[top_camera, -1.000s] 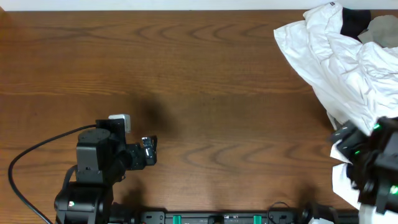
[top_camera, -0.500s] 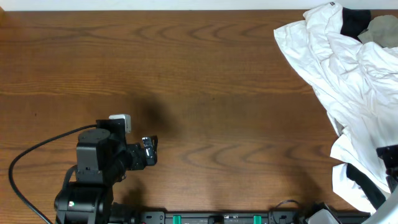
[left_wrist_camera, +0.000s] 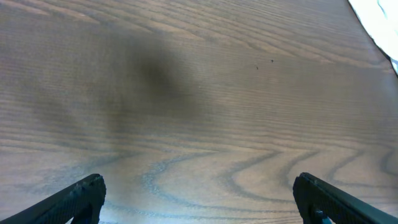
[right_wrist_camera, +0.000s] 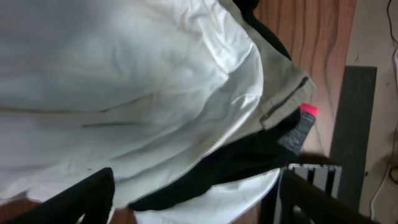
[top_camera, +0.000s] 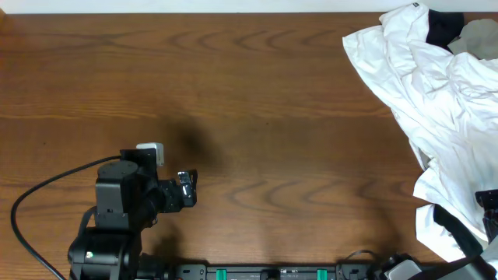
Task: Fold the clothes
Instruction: 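Reach the right gripper into the white shirt pile and grasp it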
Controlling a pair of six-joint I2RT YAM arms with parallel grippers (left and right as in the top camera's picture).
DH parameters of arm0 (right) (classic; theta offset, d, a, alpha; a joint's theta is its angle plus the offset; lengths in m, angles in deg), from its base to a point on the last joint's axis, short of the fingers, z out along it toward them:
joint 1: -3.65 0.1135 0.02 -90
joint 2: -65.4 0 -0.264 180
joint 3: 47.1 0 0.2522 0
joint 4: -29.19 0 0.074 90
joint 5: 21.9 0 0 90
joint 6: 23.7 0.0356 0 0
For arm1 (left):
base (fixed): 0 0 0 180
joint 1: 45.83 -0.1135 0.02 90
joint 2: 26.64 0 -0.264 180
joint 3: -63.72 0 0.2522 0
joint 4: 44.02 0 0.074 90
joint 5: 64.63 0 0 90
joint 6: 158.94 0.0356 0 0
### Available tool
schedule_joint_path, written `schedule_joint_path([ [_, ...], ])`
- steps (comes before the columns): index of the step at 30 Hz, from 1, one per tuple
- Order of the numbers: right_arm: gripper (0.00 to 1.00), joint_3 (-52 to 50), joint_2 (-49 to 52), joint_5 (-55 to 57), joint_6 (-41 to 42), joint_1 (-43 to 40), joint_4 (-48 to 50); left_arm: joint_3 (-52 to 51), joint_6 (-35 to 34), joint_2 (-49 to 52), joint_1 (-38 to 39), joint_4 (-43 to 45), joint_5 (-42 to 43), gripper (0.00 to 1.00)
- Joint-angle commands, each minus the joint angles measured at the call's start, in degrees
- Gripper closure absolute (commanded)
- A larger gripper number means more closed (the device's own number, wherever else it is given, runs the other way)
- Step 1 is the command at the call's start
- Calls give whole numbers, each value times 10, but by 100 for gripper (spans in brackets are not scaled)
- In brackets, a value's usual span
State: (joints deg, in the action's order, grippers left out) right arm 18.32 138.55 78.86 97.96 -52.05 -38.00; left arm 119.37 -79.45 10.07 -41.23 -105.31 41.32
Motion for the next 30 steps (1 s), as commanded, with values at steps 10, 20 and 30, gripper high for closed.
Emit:
schedule_joint_path([
  [10, 25, -69, 14, 28, 22, -10, 72, 12, 1, -1, -2, 0, -1, 2],
  [20, 28, -79, 66, 28, 30, -22, 95, 12, 1, -1, -2, 0, -1, 2],
  [30, 99, -79, 70, 2, 30, -25, 111, 12, 1, -1, -2, 0, -1, 2],
])
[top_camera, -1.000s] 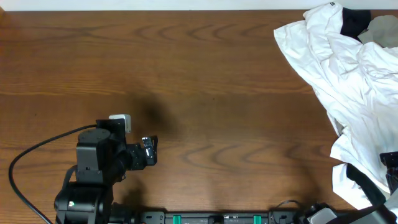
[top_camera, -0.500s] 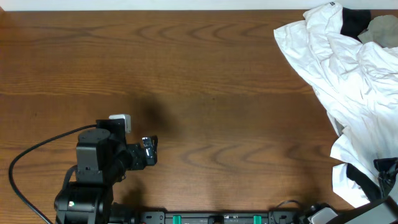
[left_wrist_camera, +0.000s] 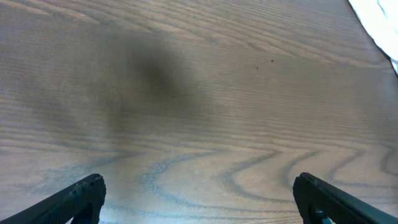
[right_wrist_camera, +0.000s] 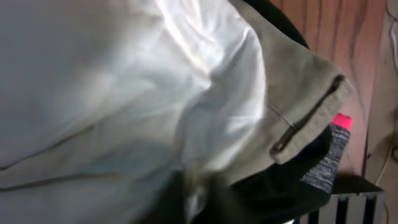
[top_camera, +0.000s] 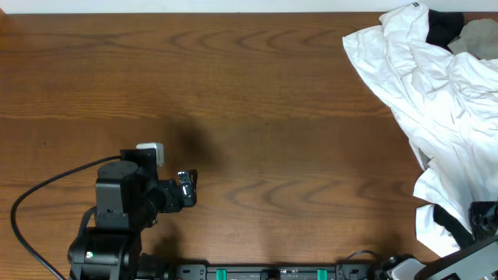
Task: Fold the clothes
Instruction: 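Reach the right gripper into the white shirt pile and grasp it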
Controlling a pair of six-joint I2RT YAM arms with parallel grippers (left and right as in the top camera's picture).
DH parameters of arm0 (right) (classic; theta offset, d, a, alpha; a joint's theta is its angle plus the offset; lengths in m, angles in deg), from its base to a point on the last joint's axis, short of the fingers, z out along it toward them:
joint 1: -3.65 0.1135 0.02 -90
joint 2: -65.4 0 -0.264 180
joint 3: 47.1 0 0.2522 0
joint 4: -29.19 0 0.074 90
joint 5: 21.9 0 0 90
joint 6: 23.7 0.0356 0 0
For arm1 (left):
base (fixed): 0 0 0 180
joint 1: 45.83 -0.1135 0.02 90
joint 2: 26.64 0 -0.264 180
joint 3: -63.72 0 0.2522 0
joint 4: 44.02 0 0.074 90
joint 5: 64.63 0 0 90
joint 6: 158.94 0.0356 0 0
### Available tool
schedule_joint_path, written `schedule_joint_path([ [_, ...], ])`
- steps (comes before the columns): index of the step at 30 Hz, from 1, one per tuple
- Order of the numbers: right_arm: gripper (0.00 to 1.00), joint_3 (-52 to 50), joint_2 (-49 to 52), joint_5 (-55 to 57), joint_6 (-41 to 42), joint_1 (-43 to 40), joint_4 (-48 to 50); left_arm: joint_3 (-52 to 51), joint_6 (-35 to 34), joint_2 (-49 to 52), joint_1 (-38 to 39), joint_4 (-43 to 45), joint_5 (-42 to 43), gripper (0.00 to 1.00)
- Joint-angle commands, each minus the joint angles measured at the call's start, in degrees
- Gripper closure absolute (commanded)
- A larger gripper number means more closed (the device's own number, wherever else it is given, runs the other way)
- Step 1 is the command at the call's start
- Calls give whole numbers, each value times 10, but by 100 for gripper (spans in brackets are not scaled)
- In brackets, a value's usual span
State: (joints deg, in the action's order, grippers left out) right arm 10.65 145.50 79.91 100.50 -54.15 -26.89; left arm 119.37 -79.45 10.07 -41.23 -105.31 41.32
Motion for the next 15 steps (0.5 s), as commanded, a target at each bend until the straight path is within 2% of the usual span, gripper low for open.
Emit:
schedule_joint_path([
  [1, 99, -2, 0, -17, 2, -4, 0, 12, 1, -1, -2, 0, -1, 2],
  [9, 99, 55, -22, -198, -115, 34, -11, 12, 1, -1, -2, 0, -1, 2],
  [15, 99, 129, -96, -329, -200, 132, -45, 12, 1, -1, -2, 0, -1, 2],
])
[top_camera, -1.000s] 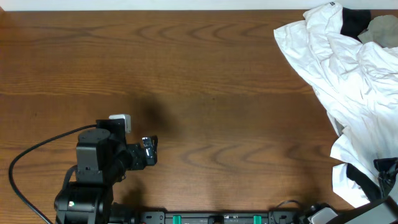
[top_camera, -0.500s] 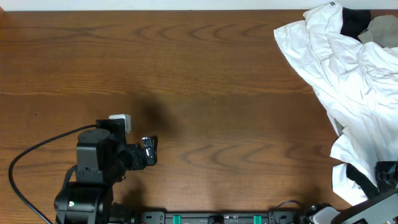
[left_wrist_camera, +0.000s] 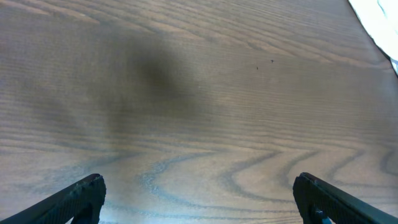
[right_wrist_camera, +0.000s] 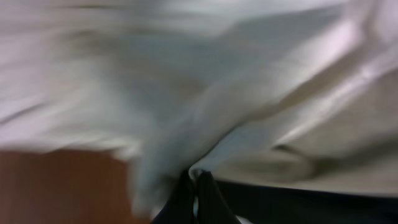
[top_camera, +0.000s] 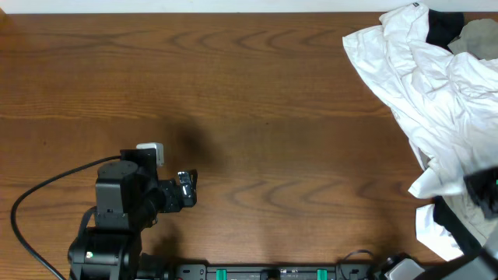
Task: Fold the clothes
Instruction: 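Reach the right gripper into the white shirt pile and grasp it, then pull the white shirt leftward out of the pile with the right gripper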
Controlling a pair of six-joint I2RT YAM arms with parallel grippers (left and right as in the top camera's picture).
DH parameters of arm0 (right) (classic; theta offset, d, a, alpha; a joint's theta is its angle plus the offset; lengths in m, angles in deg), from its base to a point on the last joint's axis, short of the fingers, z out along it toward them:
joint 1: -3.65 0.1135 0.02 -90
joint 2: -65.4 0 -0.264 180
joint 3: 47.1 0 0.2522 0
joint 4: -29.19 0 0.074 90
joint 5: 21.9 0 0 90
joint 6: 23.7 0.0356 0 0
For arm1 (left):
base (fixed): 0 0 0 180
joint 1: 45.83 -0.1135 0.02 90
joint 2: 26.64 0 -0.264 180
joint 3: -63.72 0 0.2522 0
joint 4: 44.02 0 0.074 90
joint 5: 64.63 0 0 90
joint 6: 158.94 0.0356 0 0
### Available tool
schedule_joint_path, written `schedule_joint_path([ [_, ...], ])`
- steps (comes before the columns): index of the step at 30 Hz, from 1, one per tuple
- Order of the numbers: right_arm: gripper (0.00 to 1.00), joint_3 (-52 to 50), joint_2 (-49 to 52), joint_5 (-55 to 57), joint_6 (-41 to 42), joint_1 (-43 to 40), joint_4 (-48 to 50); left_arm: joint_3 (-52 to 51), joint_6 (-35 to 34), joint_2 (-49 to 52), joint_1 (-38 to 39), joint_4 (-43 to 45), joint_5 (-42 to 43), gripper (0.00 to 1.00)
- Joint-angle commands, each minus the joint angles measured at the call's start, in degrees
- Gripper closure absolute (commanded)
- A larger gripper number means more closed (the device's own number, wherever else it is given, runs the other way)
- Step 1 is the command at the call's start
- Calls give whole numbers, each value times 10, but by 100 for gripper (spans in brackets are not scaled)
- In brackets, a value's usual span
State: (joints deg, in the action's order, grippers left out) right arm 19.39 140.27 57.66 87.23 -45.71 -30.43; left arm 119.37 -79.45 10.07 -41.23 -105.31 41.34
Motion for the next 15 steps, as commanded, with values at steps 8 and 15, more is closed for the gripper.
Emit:
schedule_joint_path([
  [8, 99, 77, -157, -144, -69, 309, -17, 12, 1, -1, -2, 0, -1, 2],
  [15, 99, 76, -166, -133, -36, 562, 62, 12, 1, -1, -2, 0, -1, 2],
])
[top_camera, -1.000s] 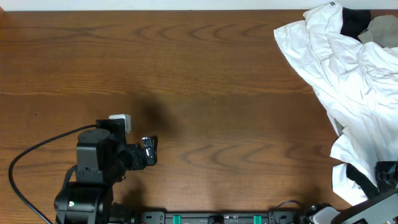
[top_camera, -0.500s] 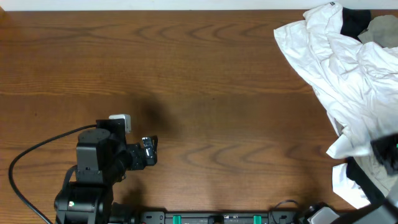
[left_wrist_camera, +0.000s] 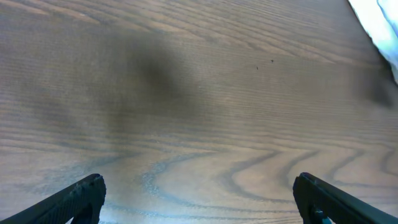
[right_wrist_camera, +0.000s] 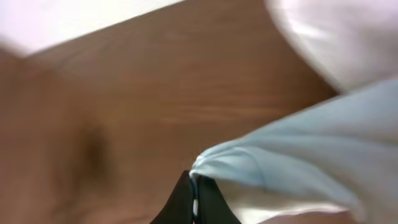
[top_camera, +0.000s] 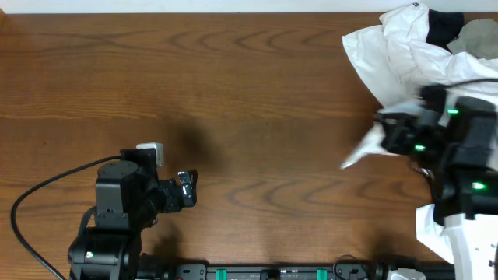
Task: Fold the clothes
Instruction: 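Pull the white shirt leftward out of the pile with the right gripper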
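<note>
A crumpled white garment (top_camera: 405,47) lies heaped at the table's far right, with a dark piece (top_camera: 443,27) and a grey piece (top_camera: 476,35) at its top. My right gripper (top_camera: 387,134) is shut on a fold of this white cloth (right_wrist_camera: 298,162), held above the wood, and a loose corner (top_camera: 350,161) trails to the left. In the right wrist view the gripper (right_wrist_camera: 196,198) pinches the fabric between closed fingers. My left gripper (top_camera: 187,189) rests open near the front left. In the left wrist view the gripper (left_wrist_camera: 199,205) has only bare wood between its fingers.
More white cloth (top_camera: 434,232) hangs at the front right corner beside the right arm (top_camera: 467,179). A black cable (top_camera: 35,198) loops from the left arm's base. A white block (top_camera: 150,147) sits on the left arm. A black rail (top_camera: 272,272) runs along the front edge.
My right gripper, shut on the white cloth, has moved from the right front edge to farther back and left. The pinched fold is now lifted over bare wood. The left arm is unchanged.
My right gripper stood open over the white garment at the front right corner. Half a second ago it was shut on a fold there. Now it holds that fold farther left, with the cloth stretched from the heap. The left gripper stayed open and still.
</note>
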Controlling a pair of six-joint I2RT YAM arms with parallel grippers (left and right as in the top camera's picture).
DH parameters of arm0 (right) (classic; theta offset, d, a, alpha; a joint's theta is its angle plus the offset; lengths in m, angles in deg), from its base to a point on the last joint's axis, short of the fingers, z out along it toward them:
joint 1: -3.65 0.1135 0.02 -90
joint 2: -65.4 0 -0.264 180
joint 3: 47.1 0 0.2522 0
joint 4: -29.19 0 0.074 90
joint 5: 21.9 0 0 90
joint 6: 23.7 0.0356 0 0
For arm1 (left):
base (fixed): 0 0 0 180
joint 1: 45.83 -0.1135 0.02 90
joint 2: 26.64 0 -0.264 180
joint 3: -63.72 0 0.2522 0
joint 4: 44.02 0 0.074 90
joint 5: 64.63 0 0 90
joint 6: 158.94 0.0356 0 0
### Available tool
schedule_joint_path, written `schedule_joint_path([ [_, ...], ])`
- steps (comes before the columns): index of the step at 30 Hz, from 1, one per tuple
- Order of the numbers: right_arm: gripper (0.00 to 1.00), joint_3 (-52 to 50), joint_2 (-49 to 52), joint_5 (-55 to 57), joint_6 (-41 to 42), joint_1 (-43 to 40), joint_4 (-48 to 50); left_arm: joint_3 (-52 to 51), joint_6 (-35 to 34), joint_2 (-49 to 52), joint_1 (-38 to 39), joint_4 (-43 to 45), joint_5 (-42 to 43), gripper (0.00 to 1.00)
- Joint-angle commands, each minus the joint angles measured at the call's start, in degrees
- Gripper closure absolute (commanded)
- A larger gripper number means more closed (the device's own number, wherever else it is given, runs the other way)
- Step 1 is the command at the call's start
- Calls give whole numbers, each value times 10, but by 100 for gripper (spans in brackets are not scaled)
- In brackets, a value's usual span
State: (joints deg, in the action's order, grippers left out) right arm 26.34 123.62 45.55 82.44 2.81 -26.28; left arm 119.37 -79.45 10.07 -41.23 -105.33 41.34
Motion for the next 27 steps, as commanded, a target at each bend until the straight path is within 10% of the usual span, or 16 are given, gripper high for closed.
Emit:
schedule_joint_path([
  [1, 99, 6, 5, -2, 12, 113, 37, 12, 1, -1, -2, 0, -1, 2],
  [14, 99, 6, 165, 150, 106, 420, 251, 12, 1, -1, -2, 0, -1, 2],
  [27, 99, 6, 329, 206, 136, 497, 465, 12, 1, -1, -2, 0, -1, 2],
])
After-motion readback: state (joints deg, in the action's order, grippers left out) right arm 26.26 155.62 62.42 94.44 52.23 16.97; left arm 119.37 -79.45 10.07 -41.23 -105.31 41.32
